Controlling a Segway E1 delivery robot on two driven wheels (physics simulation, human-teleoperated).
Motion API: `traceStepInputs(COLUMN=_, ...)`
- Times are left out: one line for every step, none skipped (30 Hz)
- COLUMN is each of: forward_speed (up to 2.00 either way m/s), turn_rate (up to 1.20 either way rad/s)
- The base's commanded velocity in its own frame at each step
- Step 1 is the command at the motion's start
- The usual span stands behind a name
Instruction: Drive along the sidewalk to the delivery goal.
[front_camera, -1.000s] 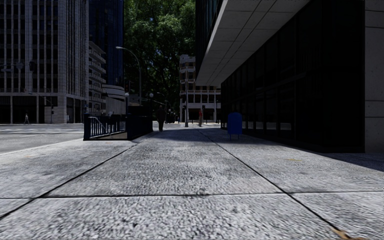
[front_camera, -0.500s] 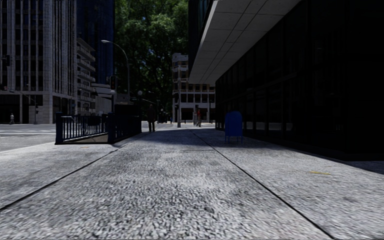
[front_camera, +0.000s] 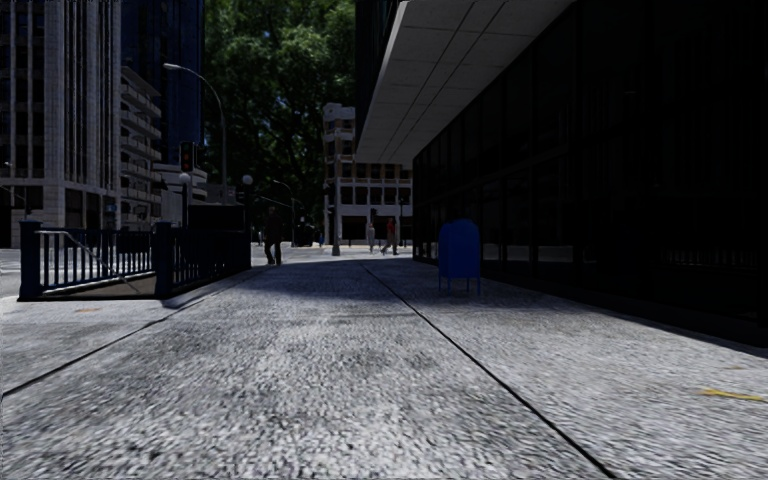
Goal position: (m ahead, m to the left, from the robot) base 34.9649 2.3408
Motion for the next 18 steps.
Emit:
traceStepInputs(forward_speed=2.0, turn_rate=-0.02)
traceStepInputs(forward_speed=2.0, turn_rate=-0.02)
traceStepInputs(forward_speed=2.0, turn_rate=0.0)
traceStepInputs(forward_speed=2.0, turn_rate=0.0)
traceStepInputs(forward_speed=2.0, turn_rate=0.0)
traceStepInputs(forward_speed=2.0, turn_rate=0.0)
traceStepInputs(forward_speed=2.0, turn_rate=0.0)
traceStepInputs(forward_speed=2.0, turn_rate=0.0)
traceStepInputs(forward_speed=2.0, turn_rate=0.0)
traceStepInputs(forward_speed=2.0, turn_rate=0.0)
traceStepInputs(forward_speed=2.0, turn_rate=0.0)
traceStepInputs(forward_speed=2.0, turn_rate=0.0)
traceStepInputs(forward_speed=2.0, turn_rate=0.0)
traceStepInputs(forward_speed=2.0, turn_rate=0.0)
traceStepInputs(forward_speed=2.0, turn_rate=0.0)
traceStepInputs(forward_speed=2.0, turn_rate=0.0)
traceStepInputs(forward_speed=2.0, turn_rate=0.0)
traceStepInputs(forward_speed=2.0, turn_rate=0.0)
